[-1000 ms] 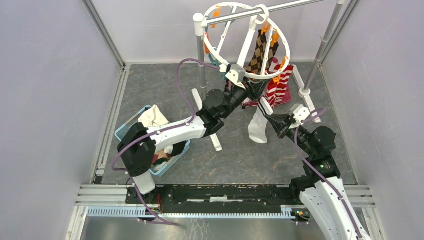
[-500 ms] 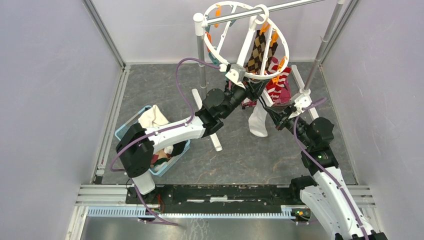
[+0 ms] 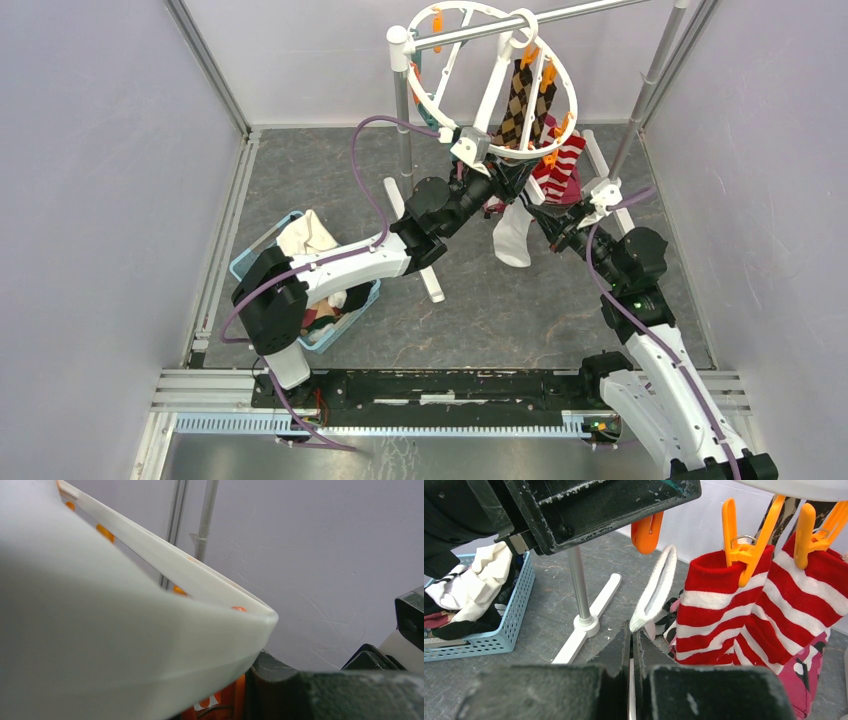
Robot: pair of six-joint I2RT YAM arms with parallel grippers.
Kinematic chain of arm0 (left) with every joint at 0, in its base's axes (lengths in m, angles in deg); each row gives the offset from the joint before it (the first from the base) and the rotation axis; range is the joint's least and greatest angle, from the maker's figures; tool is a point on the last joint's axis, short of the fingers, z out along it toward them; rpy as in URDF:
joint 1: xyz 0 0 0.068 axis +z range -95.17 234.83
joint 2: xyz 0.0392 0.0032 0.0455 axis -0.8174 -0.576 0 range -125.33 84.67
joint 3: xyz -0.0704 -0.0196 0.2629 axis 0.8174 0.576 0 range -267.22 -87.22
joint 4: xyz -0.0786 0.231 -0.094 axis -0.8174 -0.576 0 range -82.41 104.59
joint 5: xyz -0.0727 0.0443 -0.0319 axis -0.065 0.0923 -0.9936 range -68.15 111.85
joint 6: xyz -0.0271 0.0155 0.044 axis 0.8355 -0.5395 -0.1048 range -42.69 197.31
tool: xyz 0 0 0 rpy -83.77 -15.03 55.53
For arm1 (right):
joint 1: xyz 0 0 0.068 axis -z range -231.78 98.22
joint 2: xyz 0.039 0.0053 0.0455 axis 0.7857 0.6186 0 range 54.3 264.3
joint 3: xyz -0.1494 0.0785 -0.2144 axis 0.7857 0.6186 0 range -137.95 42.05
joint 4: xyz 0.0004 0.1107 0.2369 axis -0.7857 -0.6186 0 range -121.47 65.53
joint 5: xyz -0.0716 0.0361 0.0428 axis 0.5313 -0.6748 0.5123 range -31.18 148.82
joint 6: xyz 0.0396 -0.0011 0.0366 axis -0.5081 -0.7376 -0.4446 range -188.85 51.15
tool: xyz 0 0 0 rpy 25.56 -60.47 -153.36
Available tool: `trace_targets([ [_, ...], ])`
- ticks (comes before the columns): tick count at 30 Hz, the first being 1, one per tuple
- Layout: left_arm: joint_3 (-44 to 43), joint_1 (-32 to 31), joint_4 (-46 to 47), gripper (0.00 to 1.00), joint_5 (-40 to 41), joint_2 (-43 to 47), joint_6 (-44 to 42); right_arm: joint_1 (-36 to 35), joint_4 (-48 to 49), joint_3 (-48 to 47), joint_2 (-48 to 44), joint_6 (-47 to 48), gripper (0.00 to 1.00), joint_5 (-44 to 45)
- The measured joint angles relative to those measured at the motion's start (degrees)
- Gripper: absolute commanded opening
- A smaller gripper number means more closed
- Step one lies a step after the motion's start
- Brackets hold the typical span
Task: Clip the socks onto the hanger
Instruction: Clamp the sock onto the hanger.
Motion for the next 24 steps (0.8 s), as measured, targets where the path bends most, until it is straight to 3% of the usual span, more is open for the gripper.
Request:
trace_targets([
  [24,-0.3,0.0,-0.5,0.02,0.2,0.0,1.8,-0.5,0.9,-0.6,2.4,-1.4,0.0,-0.4],
])
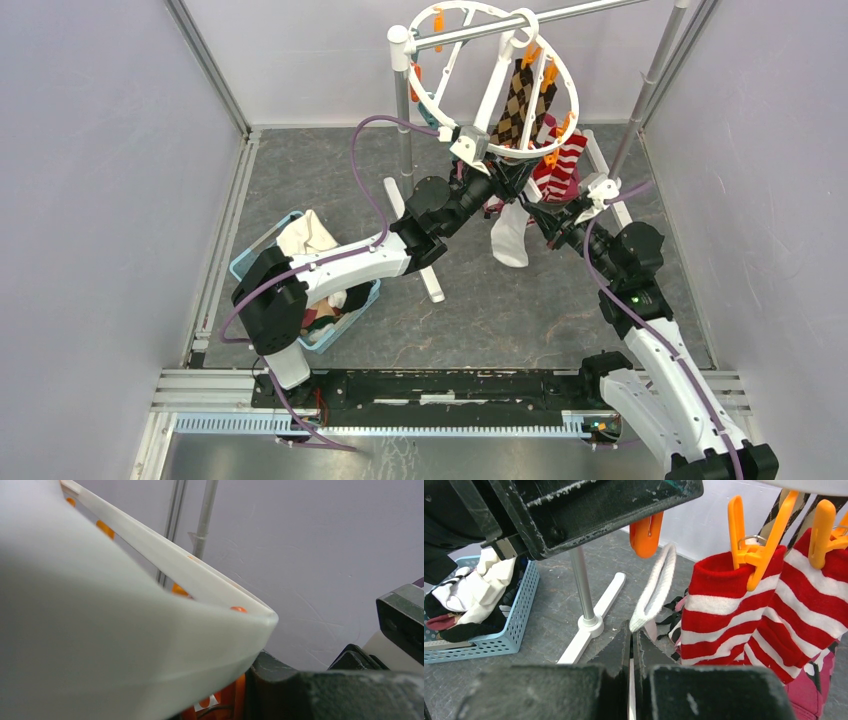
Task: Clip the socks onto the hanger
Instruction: Clamp the sock onto the hanger.
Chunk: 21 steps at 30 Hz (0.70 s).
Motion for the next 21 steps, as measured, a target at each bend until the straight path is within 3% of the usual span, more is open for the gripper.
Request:
trace_targets([
  [21,-0.4,0.0,-0.5,0.02,0.0,0.0,0.3,-0.9,0.9,-1.7,1.0,-0.6,0.0,0.0],
])
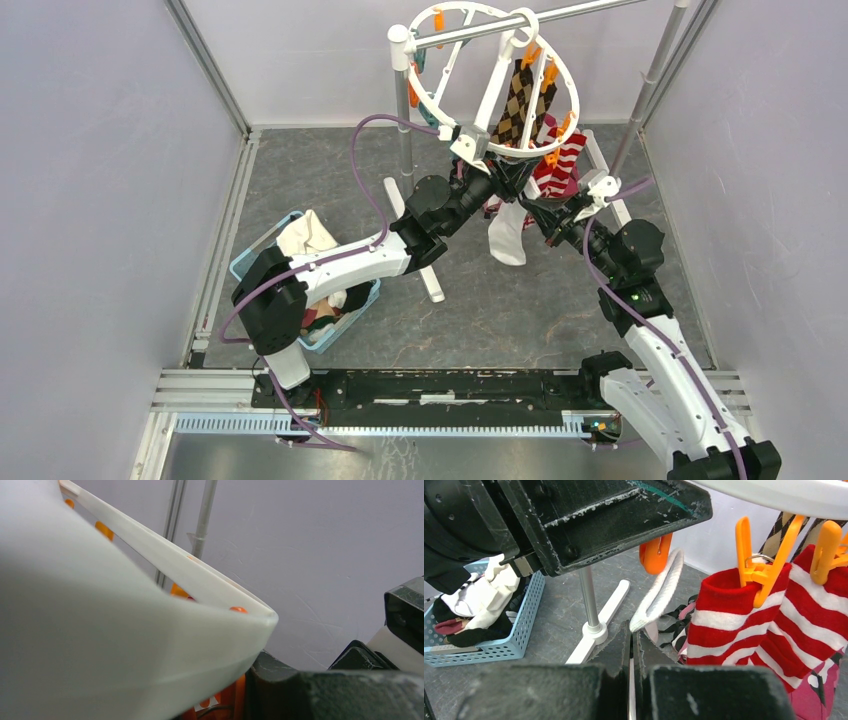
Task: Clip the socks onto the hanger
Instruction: Clamp the sock onto the hanger.
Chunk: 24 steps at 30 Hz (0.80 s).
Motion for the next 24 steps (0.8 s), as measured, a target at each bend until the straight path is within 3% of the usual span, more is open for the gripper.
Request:
trace_targets([
  [14,-0.2,-0.1,-0.5,0.02,0.5,0.0,0.4,-2.5,-1.5,0.0,0.1,1.7,0.0,0.5],
  [24,-0.2,-0.1,-0.9,0.02,1.1,0.0,0.4,-2.9,-5.0,-1.7,-0.5,3.5,0.0,6.0],
])
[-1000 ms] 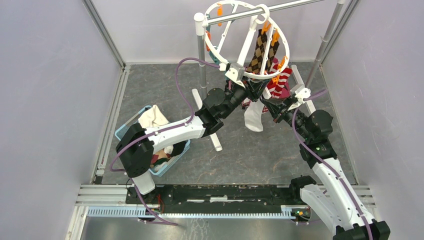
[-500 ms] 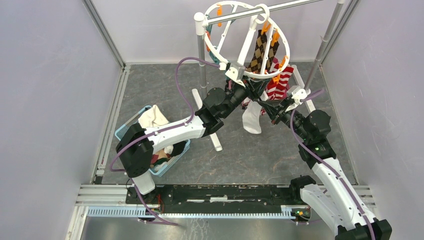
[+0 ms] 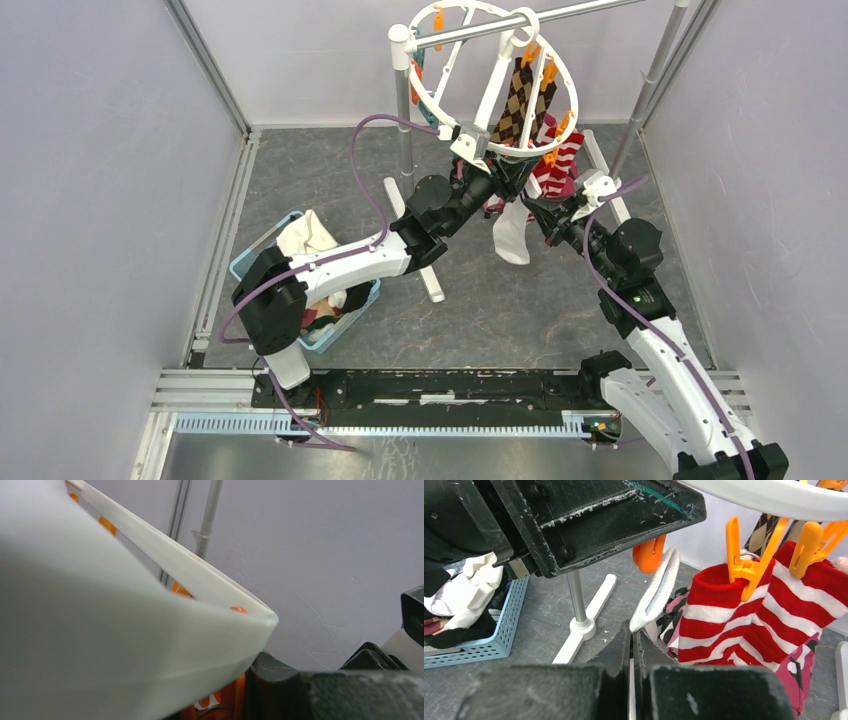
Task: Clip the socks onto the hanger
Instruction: Clamp the sock onto the hanger.
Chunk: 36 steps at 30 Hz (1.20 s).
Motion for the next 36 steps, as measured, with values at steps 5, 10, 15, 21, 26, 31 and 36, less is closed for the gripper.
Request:
trace_targets([
  [5,0.0,0.0,-0.2,0.02,0.2,0.0,0.0,0.0,-0.5,-0.1,-0.7,0.3,0.0,0.4],
  [10,-0.1,0.0,-0.2,0.02,0.2,0.0,0.0,-0.3,-0.7,-0.2,-0.7,0.5,0.0,0.4],
  [15,-0.3,0.0,-0.5,0.02,0.4,0.0,0.0,-1.1,-1.5,-0.7,0.1,0.9,0.0,0.4],
  [21,-0.5,0.0,-1.0,0.02,0.5,0.0,0.0,-2.2,-2.5,-0.9,0.4,1.6,0.0,1.5],
  [26,-0.6,0.0,-1.3,0.02,0.6,0.0,0.0,-2.6,-3.3,-1.8,0.4,2.2,0.0,2.8],
  [31,-0.7,0.0,-1.5,0.02,0.9,0.0,0.0,-3.0,-3.5,-2.2,0.4,2.4,0.0,3.3],
  [36,-0.7,0.0,-1.6,0.02,1.2,0.0,0.0,-3.4,-4.1,-2.8,0.5,2.5,0.0,3.9],
])
